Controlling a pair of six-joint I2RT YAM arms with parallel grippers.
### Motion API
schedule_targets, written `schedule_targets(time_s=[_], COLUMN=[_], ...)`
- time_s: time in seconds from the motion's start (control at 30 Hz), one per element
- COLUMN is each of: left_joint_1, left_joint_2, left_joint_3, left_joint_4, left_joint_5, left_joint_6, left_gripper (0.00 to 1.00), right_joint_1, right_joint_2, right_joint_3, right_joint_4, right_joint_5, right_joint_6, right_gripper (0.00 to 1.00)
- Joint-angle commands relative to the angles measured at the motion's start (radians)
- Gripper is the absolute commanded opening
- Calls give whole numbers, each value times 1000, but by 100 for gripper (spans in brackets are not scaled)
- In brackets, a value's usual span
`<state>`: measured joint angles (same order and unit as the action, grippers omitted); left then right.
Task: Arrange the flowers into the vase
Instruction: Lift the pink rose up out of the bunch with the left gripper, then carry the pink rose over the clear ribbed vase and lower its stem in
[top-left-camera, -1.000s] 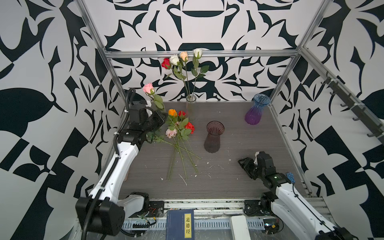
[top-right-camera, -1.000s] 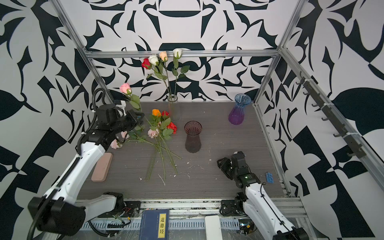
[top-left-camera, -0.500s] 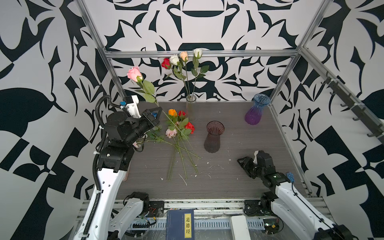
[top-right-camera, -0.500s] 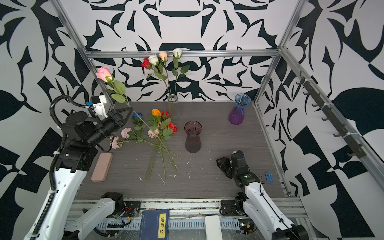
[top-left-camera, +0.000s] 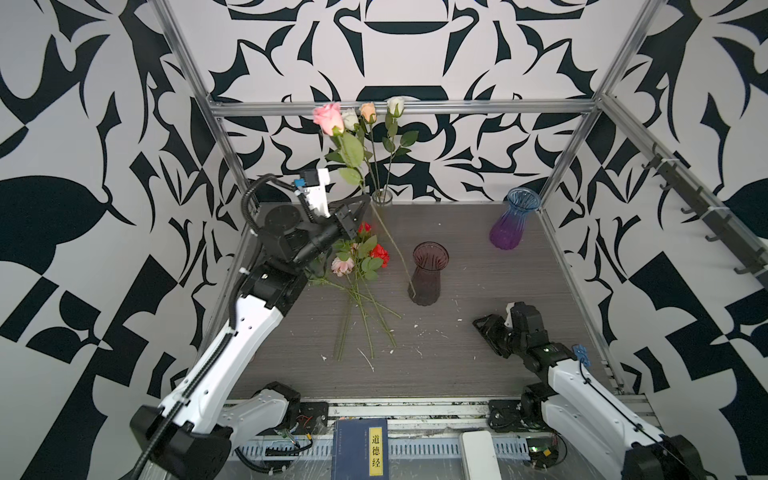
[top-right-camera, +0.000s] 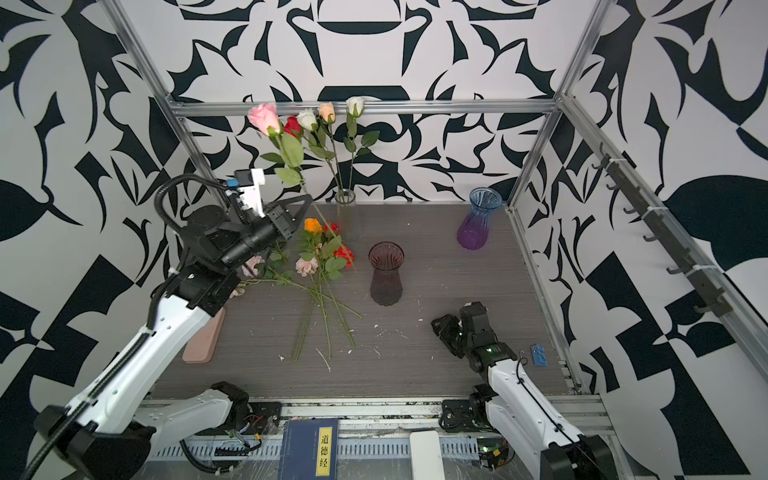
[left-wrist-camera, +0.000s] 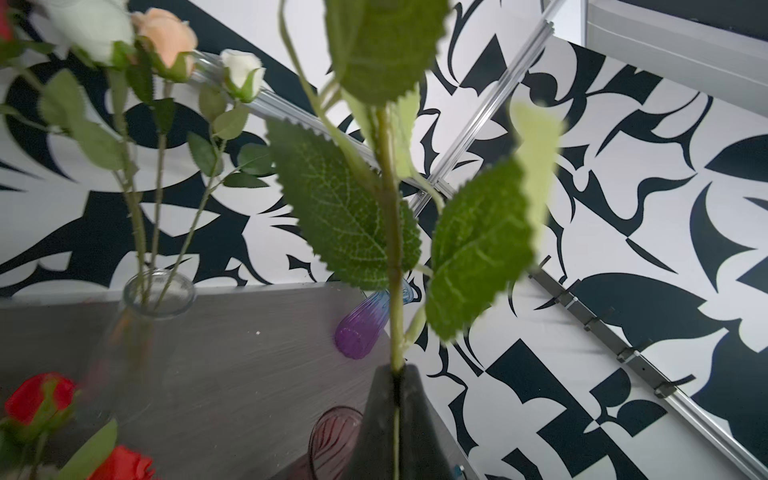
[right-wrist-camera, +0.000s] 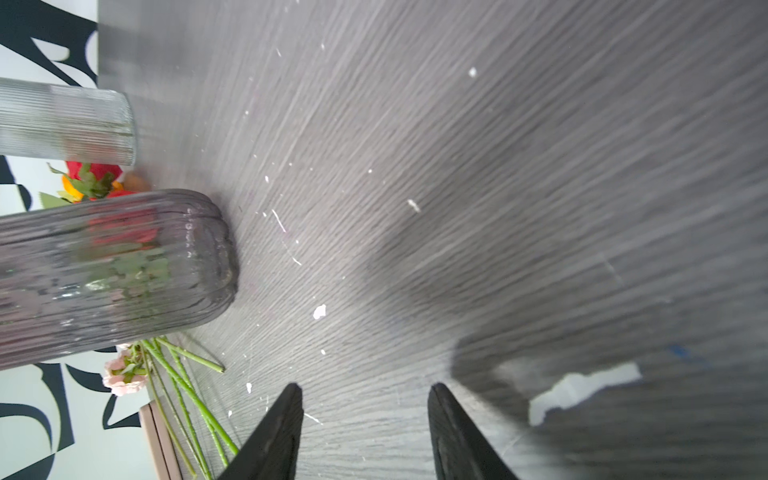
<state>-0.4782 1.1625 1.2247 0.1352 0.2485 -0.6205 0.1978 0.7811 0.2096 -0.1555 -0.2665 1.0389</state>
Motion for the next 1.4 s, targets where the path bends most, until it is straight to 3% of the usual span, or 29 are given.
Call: schedule_targets(time_s=[0.0,0.2,0.4,0.8,1.07,1.13,1.27,1.37], left_joint_1=[-25,-71,-99,-200,-255,-255,-254,-254], left_joint_2=[70,230,293,261,254,255,245,234], left_joint_3=[101,249,324,158,81,77,79,90], left_joint_4=[133,161,138,138,84,49,-15,-63], left_joint_5=[-55,-68,-95,-184,-221,-227,-212,-193], left_joint_6=[81,101,167,271,269,258,250,268], left_gripper=[0,0,0,0,0,5,35,38], right_joint_1=[-4,-5,-5,-9,-12,-12,-12,-12], right_joint_2=[-15,-12,18,-16,-38,-32,-17,-14], right_joint_3=[4,11,21,8,5,8,11,10], right_joint_4=[-2,-7,3,-2,-16,-16,-12,-10], right_joint_5=[13,10,0,-8,-8,-9,-11,-12], right_joint_6=[-9,-20,-34,-37,-37,-37,-39,-37], right_gripper=[52,53,53,53,53,53,53,53])
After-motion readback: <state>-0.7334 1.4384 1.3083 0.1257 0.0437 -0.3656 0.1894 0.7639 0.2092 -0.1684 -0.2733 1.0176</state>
